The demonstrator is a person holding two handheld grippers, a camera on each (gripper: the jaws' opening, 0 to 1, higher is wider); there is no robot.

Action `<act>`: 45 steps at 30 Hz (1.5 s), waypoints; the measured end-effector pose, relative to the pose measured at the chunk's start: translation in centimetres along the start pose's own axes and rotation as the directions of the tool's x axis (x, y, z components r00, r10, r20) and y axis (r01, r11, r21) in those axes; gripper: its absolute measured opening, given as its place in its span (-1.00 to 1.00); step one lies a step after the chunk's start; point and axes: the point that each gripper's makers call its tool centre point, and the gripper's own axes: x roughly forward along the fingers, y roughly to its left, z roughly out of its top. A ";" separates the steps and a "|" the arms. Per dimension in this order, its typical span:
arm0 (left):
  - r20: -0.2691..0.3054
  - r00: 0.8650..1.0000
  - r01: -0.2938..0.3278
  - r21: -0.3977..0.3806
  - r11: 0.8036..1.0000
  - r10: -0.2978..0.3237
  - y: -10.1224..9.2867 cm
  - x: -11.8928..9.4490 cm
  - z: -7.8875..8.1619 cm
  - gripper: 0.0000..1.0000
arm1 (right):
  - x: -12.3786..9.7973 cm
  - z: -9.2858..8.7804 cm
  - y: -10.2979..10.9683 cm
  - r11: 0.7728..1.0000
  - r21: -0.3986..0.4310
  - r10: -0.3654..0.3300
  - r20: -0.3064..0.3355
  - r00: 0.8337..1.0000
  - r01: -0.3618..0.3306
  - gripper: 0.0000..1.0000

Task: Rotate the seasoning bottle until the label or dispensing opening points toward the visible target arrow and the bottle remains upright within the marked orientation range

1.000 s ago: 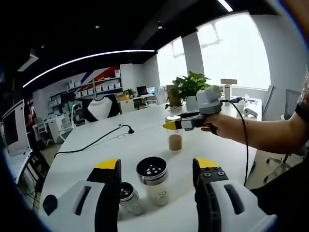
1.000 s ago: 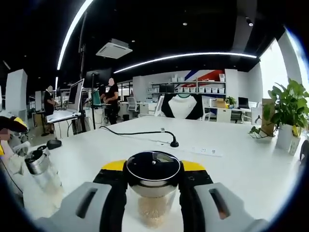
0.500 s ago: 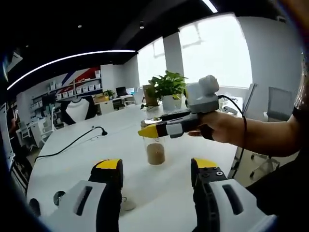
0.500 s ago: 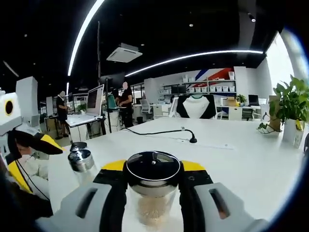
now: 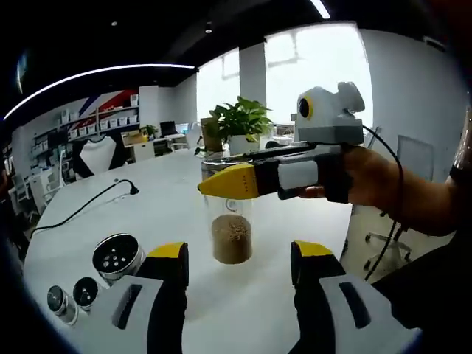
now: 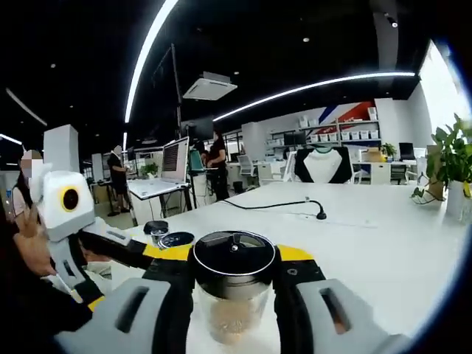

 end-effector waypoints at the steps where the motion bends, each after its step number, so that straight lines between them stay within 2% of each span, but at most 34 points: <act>1: 0.000 1.000 0.001 0.000 1.000 -0.001 0.0 0.0 0.0 0.19 | -0.4 0.3 1.1 0.999 -0.007 0.033 -0.002 0.999 -0.033 -0.23; 10: 0.029 0.998 0.052 0.017 0.999 -0.052 -0.6 0.5 1.2 0.17 | -1.6 1.9 6.2 0.979 -0.002 0.203 0.024 0.979 -0.203 -0.23; 13: 0.055 0.995 0.081 0.021 0.997 -0.082 -1.2 0.5 1.9 0.11 | -1.8 2.3 7.1 0.972 0.000 0.236 0.032 0.971 -0.236 -0.23; 19: 0.084 0.992 0.089 0.048 0.995 -0.093 -1.4 0.2 2.9 -0.10 | -2.0 3.1 7.8 0.962 0.002 0.274 0.049 0.960 -0.275 -0.23; 26: 0.103 0.992 0.067 0.049 0.997 -0.072 -1.0 0.3 3.6 -0.12 | -2.0 3.9 7.4 0.963 0.014 0.266 0.092 0.960 -0.268 -0.22; 29: 0.128 0.990 0.052 0.024 0.998 -0.055 -1.1 0.3 4.0 -0.12 | -2.1 4.5 6.9 0.970 0.041 0.233 0.129 0.964 -0.240 -0.22; 33: 0.146 0.989 -0.030 0.024 0.999 0.026 -0.5 0.3 4.7 -0.12 | -2.0 5.1 6.8 0.983 0.032 0.173 0.157 0.972 -0.180 -0.22; 37: 0.149 0.986 -0.082 0.036 0.996 0.076 -0.3 0.1 5.1 -0.12 | -1.7 5.8 6.7 0.989 0.041 0.132 0.191 0.973 -0.142 -0.21; 40: 0.155 0.985 -0.080 0.039 0.996 0.073 -0.2 -0.2 5.3 -0.12 | -1.8 6.1 6.8 0.988 0.038 0.139 0.204 0.969 -0.149 -0.22; 43: 0.143 0.987 -0.079 0.071 0.994 0.068 -0.2 -0.5 5.1 -0.12 | -2.0 5.9 7.2 0.982 0.013 0.184 0.176 0.967 -0.190 -0.23; 45: 0.146 0.989 -0.049 0.062 0.997 0.040 -0.4 -0.8 5.2 -0.13 | -2.2 6.0 7.4 0.975 -0.001 0.221 0.172 0.960 -0.224 -0.23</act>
